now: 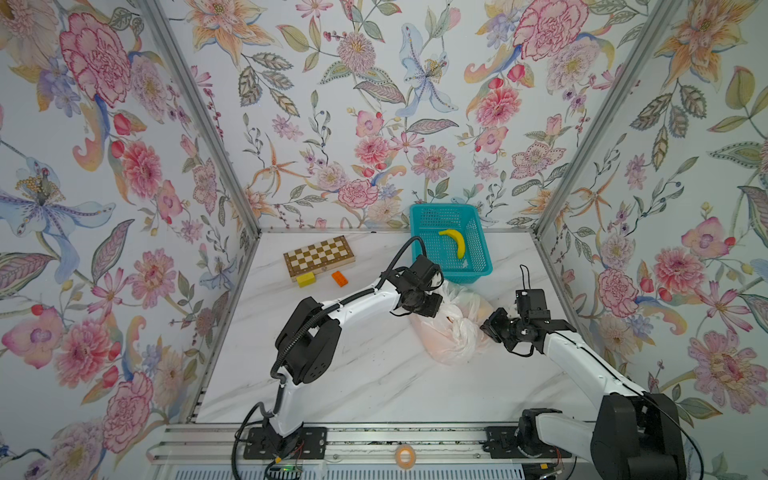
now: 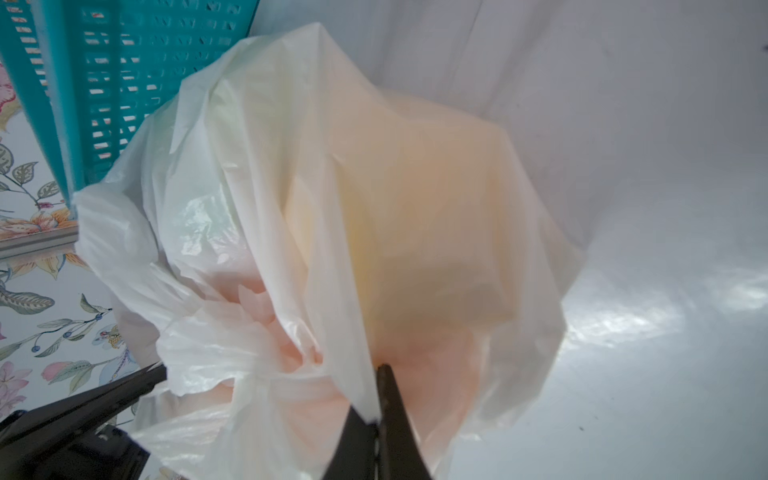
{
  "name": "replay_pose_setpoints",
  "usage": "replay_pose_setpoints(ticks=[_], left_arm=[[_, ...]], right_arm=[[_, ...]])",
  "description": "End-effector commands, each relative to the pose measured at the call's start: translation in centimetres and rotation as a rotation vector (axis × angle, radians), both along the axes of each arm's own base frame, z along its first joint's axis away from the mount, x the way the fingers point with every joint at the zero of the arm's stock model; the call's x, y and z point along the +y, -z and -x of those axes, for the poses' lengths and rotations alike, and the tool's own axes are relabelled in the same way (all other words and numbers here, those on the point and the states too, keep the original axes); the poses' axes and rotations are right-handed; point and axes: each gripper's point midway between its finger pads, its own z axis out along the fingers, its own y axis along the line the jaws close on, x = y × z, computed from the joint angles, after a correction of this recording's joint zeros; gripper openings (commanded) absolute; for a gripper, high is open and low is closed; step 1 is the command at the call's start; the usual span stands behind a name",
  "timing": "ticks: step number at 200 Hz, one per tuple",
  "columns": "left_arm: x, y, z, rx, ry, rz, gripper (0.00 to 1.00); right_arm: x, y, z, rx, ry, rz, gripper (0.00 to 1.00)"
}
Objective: Untie the knot of the plastic bag and take out the fruit
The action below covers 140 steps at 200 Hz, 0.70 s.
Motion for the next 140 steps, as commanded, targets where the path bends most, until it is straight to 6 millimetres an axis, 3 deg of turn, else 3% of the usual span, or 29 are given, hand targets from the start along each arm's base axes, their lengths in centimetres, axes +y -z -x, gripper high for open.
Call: replay_pose_setpoints(ticks=[1, 34, 65, 95, 114, 140], left_arm=[[4.3, -0.9, -2.2, -0.034, -0.107, -0.057, 0.00], [4.8, -1.4, -2.7, -0.026, -0.101, -0.030, 0.00], [4.5, -2.3, -2.8, -0.033, -0.073, -0.023, 0.00], [4.0, -3.2, -3.0, -0.040, -0.067, 0.002, 0.00], [3.8, -3.6, -3.2, -0.048, -0.062, 0.010, 0.00], [3.7, -4.0, -3.4, -0.058, -0.060, 0.013, 0.00]], right_arm=[[-1.8, 1.2, 1.4, 0.058, 0.061, 0.057, 0.05], [-1.7, -0.8, 0.9, 0.027, 0.025, 0.096, 0.18], [-1.4, -5.8, 0.0, -0.102, -0.022, 0.200, 0.34], [1.2, -9.6, -0.8, -0.209, -0.137, 0.240, 0.44], [3.4, -10.4, -1.4, -0.226, -0.234, 0.256, 0.49], [6.2, -9.3, -2.0, -0.169, -0.360, 0.285, 0.53]])
